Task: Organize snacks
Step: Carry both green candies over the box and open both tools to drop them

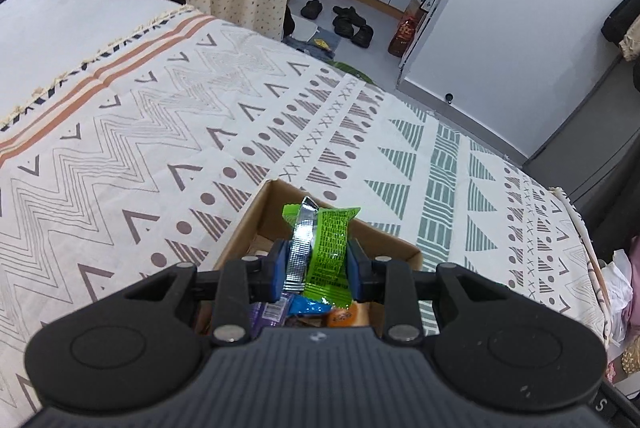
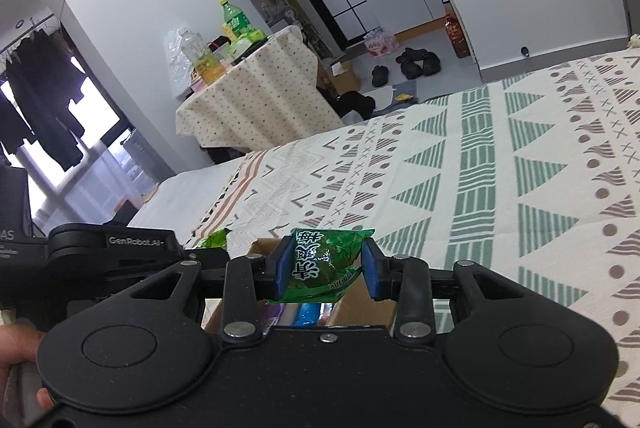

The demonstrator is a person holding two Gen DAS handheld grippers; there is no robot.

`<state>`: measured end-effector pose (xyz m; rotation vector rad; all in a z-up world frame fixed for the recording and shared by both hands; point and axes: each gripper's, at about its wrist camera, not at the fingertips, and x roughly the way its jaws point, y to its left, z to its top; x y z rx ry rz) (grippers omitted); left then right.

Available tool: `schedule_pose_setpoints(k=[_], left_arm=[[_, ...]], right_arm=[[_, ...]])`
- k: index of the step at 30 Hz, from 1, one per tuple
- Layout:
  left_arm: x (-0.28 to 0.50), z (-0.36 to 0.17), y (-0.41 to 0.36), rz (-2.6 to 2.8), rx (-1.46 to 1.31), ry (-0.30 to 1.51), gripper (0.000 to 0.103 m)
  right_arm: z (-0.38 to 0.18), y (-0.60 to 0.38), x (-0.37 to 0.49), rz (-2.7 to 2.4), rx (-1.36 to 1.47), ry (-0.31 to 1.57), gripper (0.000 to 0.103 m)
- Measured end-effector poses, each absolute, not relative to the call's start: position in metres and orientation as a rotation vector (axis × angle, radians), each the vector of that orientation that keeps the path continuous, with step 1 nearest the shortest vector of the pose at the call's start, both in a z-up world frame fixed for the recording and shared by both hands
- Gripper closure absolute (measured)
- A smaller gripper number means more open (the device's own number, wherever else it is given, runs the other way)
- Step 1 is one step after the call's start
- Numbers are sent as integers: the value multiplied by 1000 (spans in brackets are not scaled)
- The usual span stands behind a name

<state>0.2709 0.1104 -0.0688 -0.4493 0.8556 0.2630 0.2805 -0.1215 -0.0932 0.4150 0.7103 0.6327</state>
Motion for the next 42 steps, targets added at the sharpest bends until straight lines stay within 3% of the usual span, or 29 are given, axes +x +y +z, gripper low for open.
schedule_pose_setpoints(k=[11,17,25,27,31,42], left_arm=[[277,-88,127,263,-473,899,67],[267,-86,138,300,-475,898,44],[252,-78,144,309,-474,897,32],[247,-76,145,316,-472,903,23],[235,-70,144,342,-466,895,20],[208,-48,133,289,-432,924,16]], right_arm=[[-104,-97,285,688,458,780,68],[-106,-85,282,697,446,802,68],[-102,-77,274,713,452,811,67],[-98,-71,270,719,433,822,61],[-91,-74,263,668,433,798,47],[-68,-121,231,556,482,756,47]])
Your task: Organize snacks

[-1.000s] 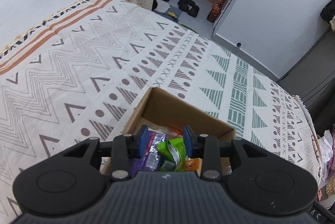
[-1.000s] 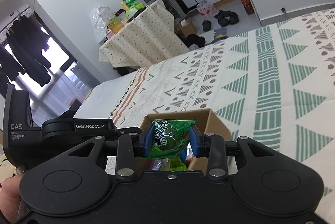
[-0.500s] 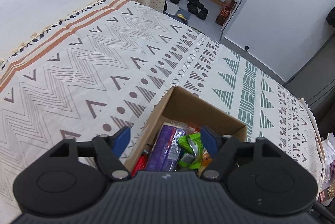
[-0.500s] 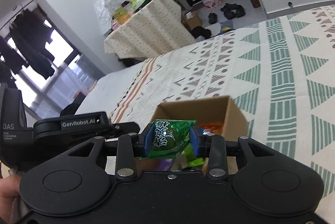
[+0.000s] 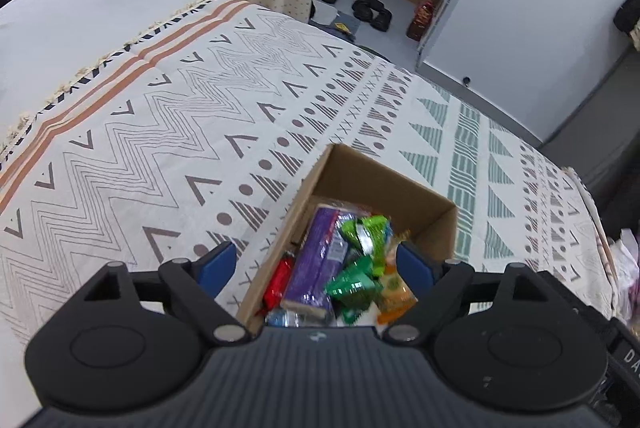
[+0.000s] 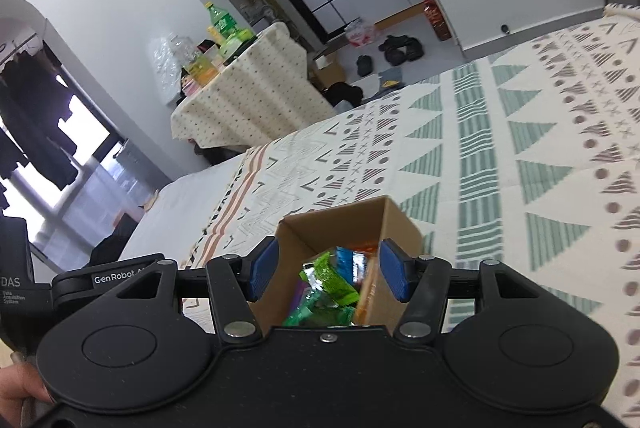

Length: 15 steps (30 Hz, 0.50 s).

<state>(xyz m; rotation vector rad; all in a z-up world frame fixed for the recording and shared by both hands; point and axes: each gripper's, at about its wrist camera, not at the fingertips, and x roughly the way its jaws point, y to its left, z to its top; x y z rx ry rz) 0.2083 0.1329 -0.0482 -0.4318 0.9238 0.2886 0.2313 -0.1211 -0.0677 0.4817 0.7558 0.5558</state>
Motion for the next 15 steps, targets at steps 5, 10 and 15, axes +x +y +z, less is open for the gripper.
schedule_pose_setpoints(k=[5,10,15], left_arm=[[196,-41,124,235,-435,930,10],[182,-29,112,194,-408,926,8],[165,-17,106,186,-397,913,6]], right_arm=[[-60,-136,214,514,467,755,47],[-49,-146,192,486,450,744,45],[-41,-159,169,465,445,726,40]])
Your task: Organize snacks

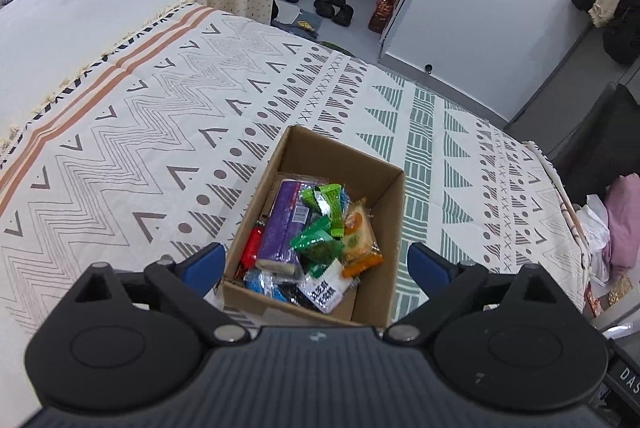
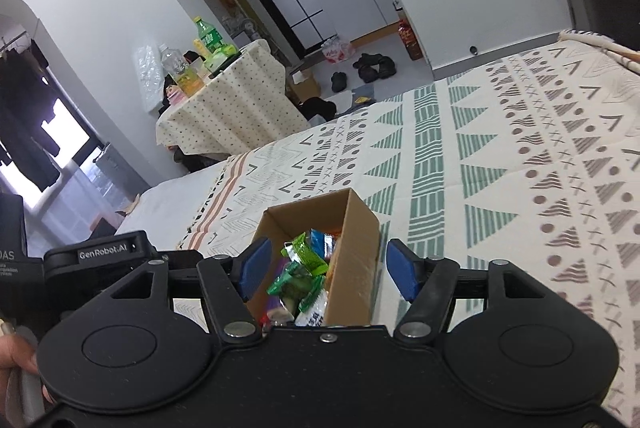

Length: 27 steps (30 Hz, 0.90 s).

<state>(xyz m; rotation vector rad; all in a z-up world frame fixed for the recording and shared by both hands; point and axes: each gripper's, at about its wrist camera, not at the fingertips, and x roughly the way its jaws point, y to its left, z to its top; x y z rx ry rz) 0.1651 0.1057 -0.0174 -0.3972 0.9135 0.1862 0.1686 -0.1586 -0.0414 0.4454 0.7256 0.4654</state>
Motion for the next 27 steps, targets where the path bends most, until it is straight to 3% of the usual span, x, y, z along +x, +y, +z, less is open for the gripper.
schedule_pose_setpoints(k=[3,7,9,22,27], left_arm=[[155,-13,103,181,-395,914,5],[139,-5,98,162,-372,911,5],[132,0,96,151,-358,907,0],[84,21,85,111,-272,874,0],[66,30,79,92,-207,861,0]], right_arm=[[-37,-167,156,452,458,715,39],[-27,-174,139,436,452,688,24],[-23,-176,131,432,446,676,23],[-6,-194,85,372,400,662,1],[1,-197,68,351,365,663,0]])
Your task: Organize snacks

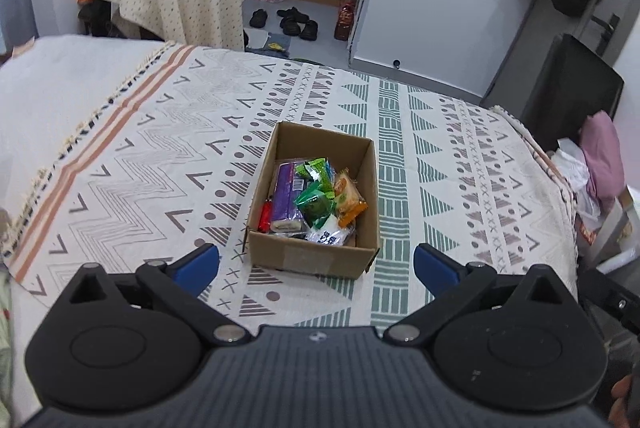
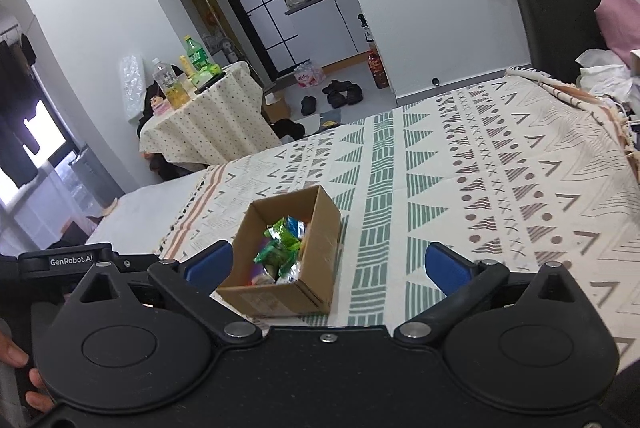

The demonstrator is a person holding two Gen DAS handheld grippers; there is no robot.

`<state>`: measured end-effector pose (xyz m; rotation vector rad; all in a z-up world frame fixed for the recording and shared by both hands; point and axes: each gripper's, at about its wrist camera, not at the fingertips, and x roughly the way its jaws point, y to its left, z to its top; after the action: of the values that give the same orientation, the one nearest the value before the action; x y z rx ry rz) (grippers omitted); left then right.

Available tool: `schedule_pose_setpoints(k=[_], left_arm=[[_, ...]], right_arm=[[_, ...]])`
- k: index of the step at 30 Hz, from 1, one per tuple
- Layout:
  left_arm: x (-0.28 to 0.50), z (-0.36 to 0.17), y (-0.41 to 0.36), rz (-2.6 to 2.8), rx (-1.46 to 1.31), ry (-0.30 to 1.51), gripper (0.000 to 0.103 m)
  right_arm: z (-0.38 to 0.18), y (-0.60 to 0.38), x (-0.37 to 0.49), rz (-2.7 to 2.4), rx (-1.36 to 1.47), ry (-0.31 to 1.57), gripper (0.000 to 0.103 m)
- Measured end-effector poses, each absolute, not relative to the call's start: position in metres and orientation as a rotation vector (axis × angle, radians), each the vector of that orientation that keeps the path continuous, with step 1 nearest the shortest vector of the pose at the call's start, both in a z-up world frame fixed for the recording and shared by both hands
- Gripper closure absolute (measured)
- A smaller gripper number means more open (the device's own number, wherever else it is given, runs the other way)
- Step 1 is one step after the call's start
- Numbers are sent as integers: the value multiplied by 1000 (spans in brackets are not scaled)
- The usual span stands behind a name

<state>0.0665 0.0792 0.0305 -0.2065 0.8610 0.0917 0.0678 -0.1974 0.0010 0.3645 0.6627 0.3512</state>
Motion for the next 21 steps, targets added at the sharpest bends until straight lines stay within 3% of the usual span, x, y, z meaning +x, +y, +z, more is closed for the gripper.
schedule_pose_setpoints(k=[21], left_arm=[[-12,57,69,49,-48,798,0]], right_arm=[[30,-190,5,372,208,665,0]])
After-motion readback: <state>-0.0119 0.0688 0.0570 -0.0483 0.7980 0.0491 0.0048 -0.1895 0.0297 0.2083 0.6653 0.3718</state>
